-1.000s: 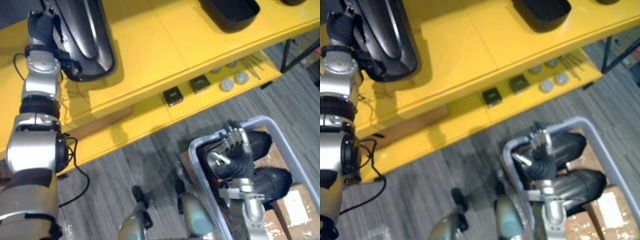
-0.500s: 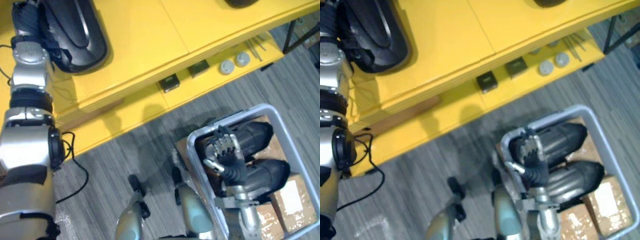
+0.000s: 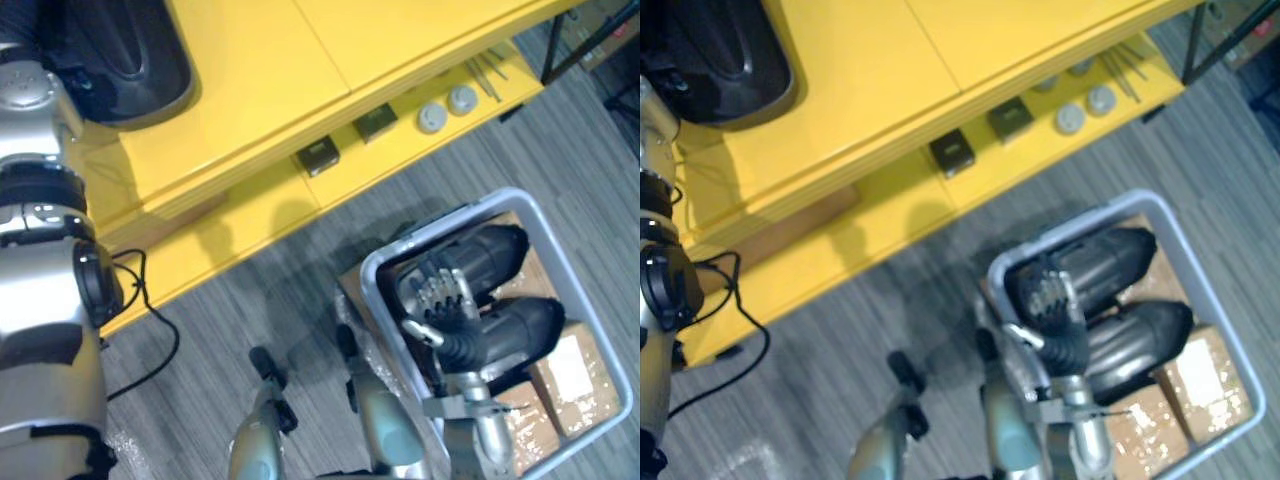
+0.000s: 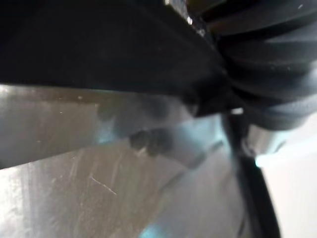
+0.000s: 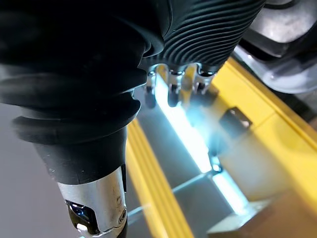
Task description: Walk over and take plastic housings, then place them on the shelf
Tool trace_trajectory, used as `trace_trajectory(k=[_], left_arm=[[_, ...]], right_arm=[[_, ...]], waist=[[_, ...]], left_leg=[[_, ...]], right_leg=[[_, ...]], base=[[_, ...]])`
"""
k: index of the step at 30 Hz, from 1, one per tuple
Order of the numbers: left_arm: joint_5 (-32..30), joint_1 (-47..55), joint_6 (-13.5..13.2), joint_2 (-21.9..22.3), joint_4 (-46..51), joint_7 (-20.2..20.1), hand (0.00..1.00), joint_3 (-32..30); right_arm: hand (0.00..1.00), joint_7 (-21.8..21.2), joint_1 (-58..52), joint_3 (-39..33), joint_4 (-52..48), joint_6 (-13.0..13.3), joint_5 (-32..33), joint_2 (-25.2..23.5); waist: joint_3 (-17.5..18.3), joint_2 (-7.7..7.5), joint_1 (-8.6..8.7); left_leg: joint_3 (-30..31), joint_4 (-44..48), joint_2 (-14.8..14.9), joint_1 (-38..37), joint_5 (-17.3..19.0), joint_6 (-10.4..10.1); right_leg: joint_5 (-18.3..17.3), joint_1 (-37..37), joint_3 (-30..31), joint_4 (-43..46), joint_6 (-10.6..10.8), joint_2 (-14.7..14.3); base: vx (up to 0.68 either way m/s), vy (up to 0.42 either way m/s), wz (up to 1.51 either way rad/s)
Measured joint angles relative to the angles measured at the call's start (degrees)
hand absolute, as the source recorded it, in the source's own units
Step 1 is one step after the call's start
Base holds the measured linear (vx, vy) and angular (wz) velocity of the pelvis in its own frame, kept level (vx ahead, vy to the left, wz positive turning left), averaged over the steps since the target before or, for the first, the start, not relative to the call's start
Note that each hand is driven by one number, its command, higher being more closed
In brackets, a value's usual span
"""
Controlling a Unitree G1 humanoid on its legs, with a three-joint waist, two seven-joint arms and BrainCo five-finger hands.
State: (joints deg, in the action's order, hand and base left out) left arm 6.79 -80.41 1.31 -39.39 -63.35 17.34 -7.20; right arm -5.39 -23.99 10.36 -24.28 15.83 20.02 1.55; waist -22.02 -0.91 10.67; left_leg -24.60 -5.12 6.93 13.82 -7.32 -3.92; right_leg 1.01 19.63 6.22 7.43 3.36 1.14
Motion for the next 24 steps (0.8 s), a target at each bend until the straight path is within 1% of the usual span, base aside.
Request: trace_trajectory(k=[3,5,8,11,14,16,18,20,21,22,23,24], left_arm=[[0.1,3.4,-0.9,1.0,1.5,1.2,0.0,0.1],[0.9,5.1,-1.3,2.2,1.5,2.3,0.0,0.4],[2.1,6.9,-1.7,2.3,1.5,2.5,0.0,1.2],[2.3,7.5,-1.7,2.4,1.5,2.6,0.0,1.2],[2.4,7.5,-1.7,2.4,1.5,2.6,0.0,1.2],[3.7,7.9,-1.7,2.4,1.5,2.6,0.0,1.1],[4.2,8.5,-1.7,2.5,1.5,2.7,0.0,1.1],[4.3,10.7,-1.8,4.6,7.4,4.5,0.0,0.7],[3.9,14.2,-2.4,7.2,15.1,6.3,0.0,0.5],[3.1,19.3,-3.2,10.3,24.9,8.1,0.0,0.2],[2.3,22.2,-3.9,12.1,29.7,9.2,0.0,-0.2],[1.2,28.8,-5.1,16.4,40.0,10.4,0.0,-1.3]], right_arm=[[0.0,0.0,0.8,0.0,0.3,0.1,0.0,0.0],[0.0,0.0,1.3,-0.1,0.7,0.1,-0.1,0.1],[0.0,0.0,3.2,-0.2,1.8,0.1,-0.2,0.1],[0.0,0.0,4.4,-0.6,2.7,0.1,-0.5,0.1],[0.0,0.0,5.5,-1.3,2.7,0.1,-0.6,0.2],[0.0,0.0,5.7,-1.3,2.8,0.1,-0.6,0.3],[0.0,0.0,6.2,-1.3,2.8,0.1,-1.0,0.5],[0.0,0.1,7.6,-1.4,2.8,0.1,-2.4,1.1],[0.0,0.3,9.0,-1.9,2.8,0.1,-3.3,1.8],[0.0,0.6,10.7,-2.3,2.7,0.1,-5.3,2.2],[0.0,0.9,12.0,-2.7,2.7,0.2,-6.6,2.4],[0.0,1.9,14.1,-3.4,2.6,0.2,-8.4,2.9]], waist=[[0.0,-0.05,0.91],[0.0,-0.08,0.92],[0.1,-0.11,1.03],[0.1,-0.24,0.72],[0.2,-0.26,0.7],[0.2,-0.26,0.69],[0.9,-0.27,0.74],[1.1,-0.27,0.53],[1.2,-0.22,0.24],[1.9,-0.04,0.06],[2.4,0.15,0.02],[3.4,0.61,-0.17]], left_leg=[[2.2,0.0,-0.2,-0.3,-0.5,0.1],[3.6,0.1,-0.3,-0.4,-0.8,0.2],[5.5,0.2,-0.8,-0.4,-1.3,0.3],[7.0,0.1,-1.3,-0.8,-1.6,0.4],[7.5,0.0,-1.8,-1.0,-1.8,0.6],[7.7,0.0,-2.0,-1.6,-1.8,0.6],[7.7,0.0,-2.1,-1.9,-1.8,0.6],[8.1,0.0,-2.1,-2.3,-1.8,0.6],[8.4,0.0,-2.3,-3.1,-1.8,0.7],[8.9,0.0,-2.8,-3.4,-2.0,0.9],[9.3,0.0,-2.8,-3.5,-2.0,1.0],[10.2,0.0,-3.0,-4.1,-2.1,1.0]], right_leg=[[-0.1,-1.3,-1.6,-0.1,0.0,0.3],[-0.2,-2.0,-2.9,0.0,-0.2,0.4],[-0.8,-2.8,-4.6,0.4,-0.4,0.9],[-2.1,-2.9,-5.8,2.5,-0.4,1.5],[-2.5,-3.0,-6.1,3.3,-0.2,2.0],[-2.5,-3.7,-6.2,3.3,-0.2,2.2],[-2.5,-4.0,-6.2,3.3,-0.1,2.3],[-2.5,-4.6,-6.4,3.3,-0.1,2.3],[-2.6,-5.6,-6.8,3.2,0.0,2.4],[-2.7,-6.2,-7.5,3.0,0.1,2.6],[-2.7,-6.7,-7.7,2.7,0.1,2.7],[-2.7,-8.0,-8.2,1.9,0.1,2.8]], base=[[0.0,-0.006,0.28],[0.01,-0.004,0.34],[-0.01,0.008,0.29],[-0.01,0.017,0.26],[-0.01,0.022,0.14],[0.0,0.007,0.02],[0.0,0.0,0.0],[0.03,-0.005,0.06],[0.03,0.008,0.13],[0.04,0.008,0.14],[0.06,0.005,0.2],[0.07,-0.012,0.19]])
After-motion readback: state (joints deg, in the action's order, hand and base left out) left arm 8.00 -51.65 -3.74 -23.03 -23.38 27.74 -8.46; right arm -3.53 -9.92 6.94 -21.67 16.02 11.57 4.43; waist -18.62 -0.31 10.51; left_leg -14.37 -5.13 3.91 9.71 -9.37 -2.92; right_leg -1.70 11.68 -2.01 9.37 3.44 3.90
